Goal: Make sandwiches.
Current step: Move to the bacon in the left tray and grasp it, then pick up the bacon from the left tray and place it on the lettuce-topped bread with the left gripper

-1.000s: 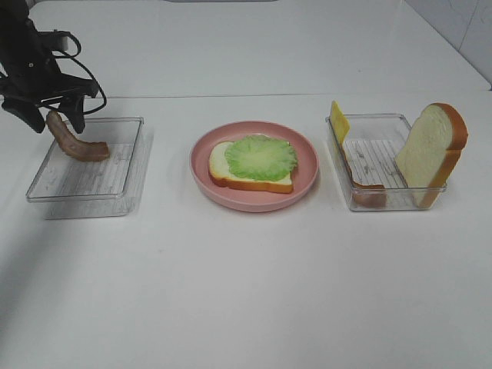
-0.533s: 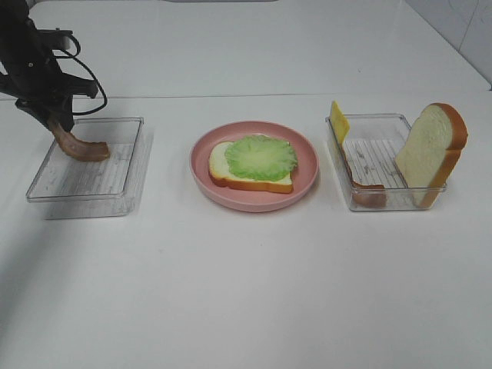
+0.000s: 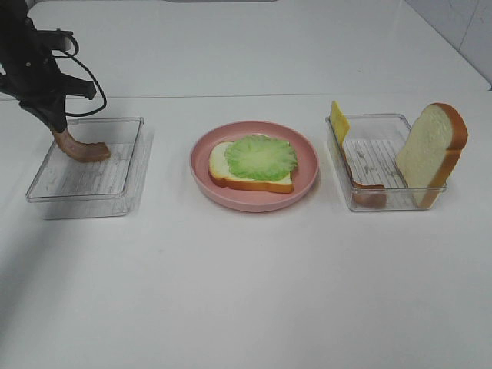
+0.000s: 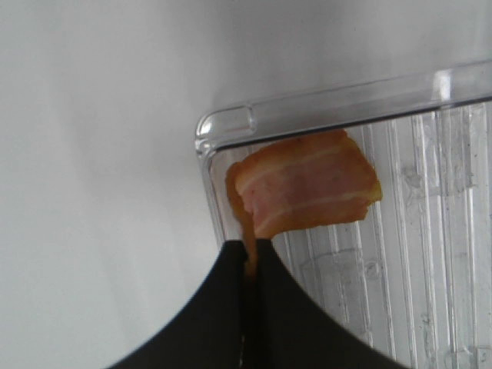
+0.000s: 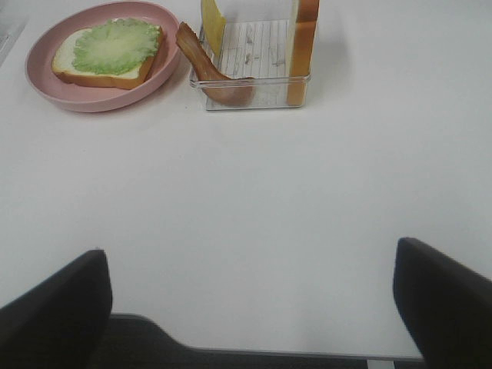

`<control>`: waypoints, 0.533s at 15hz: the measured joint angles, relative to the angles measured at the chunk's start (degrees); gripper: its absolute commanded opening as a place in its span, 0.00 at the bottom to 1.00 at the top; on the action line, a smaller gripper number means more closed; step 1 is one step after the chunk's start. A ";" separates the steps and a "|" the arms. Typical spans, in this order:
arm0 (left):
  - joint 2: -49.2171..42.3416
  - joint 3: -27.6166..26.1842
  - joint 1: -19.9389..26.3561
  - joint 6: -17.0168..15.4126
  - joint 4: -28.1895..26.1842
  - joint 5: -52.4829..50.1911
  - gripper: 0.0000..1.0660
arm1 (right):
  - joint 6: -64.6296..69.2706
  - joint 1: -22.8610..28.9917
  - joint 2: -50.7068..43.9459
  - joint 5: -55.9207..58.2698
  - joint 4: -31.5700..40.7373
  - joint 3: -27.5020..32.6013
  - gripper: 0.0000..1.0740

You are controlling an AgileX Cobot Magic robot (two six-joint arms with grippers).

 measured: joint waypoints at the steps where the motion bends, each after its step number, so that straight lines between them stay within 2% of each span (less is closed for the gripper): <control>1: -1.78 0.00 0.00 0.00 -0.06 0.23 0.00 | 0.00 0.00 0.00 0.00 0.00 0.00 0.90; 6: -9.22 0.00 -0.97 -0.46 -0.29 0.57 0.00 | 0.00 0.00 0.00 0.00 0.00 0.00 0.90; 8: -13.81 0.00 -3.21 -1.32 -0.34 0.69 0.00 | 0.00 0.00 0.00 0.00 0.00 0.00 0.90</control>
